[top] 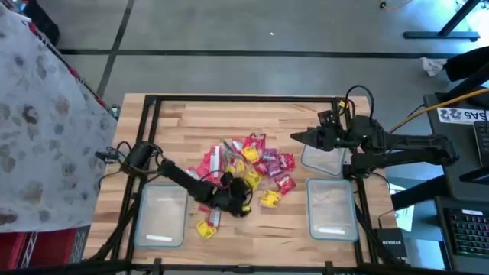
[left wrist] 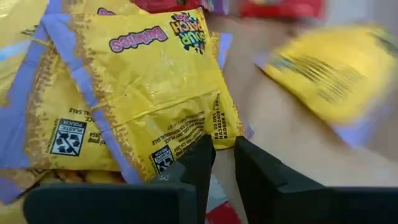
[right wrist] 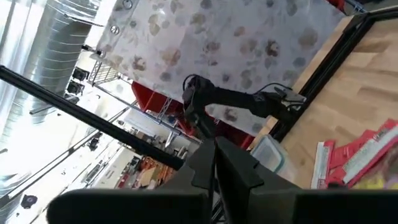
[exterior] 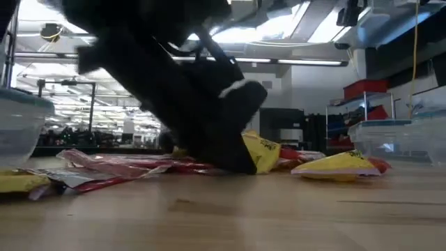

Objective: Sort candy
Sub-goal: Open the rectangular transparent bin

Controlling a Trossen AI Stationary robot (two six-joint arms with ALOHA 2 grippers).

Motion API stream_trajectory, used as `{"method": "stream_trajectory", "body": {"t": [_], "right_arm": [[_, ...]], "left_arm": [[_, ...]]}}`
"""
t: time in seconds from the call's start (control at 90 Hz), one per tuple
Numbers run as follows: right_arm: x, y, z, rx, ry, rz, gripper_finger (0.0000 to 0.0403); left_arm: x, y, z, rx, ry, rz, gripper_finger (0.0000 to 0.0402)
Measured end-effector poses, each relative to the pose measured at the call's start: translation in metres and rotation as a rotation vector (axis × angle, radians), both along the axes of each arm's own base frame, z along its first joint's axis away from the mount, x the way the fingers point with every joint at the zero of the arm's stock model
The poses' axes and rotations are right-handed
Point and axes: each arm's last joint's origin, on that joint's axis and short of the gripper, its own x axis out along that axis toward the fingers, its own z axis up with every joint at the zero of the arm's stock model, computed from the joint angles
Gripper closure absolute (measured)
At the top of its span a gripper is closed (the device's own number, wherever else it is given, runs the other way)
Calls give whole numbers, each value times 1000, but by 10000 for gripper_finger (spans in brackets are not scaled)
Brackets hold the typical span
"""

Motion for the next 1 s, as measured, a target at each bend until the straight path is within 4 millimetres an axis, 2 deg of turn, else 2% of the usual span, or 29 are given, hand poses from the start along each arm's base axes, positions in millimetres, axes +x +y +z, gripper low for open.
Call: {"method": "stream_trajectory", "body": {"t": [0.189,0.3,0.378,0.511,0.589,0.678,0.767,0.889,1.0], "right_arm": [[0,12,-2,3,18,22,402],[-1,19,-2,2,18,37,402],[-1,22,-2,-17,19,42,402],[-1,25,-2,-37,16,22,402],[-1,25,-1,-44,13,3,402],[-1,24,-1,-54,10,-17,402],[-1,24,-1,-72,13,-49,402],[-1,22,-2,-90,19,-98,402],[-1,21,-2,-108,25,-118,402]], "left_arm": [[7,41,-1,23,20,63,348],[9,57,7,10,41,41,348],[7,62,23,-4,48,2,348],[-3,58,67,-108,22,-119,348],[-5,42,112,-230,-129,-233,348],[-20,11,140,-308,-171,-392,348],[-38,-28,139,-318,-97,-508,348],[-64,-79,131,-426,-70,-537,348],[-91,-116,103,-524,29,-500,348]]}}
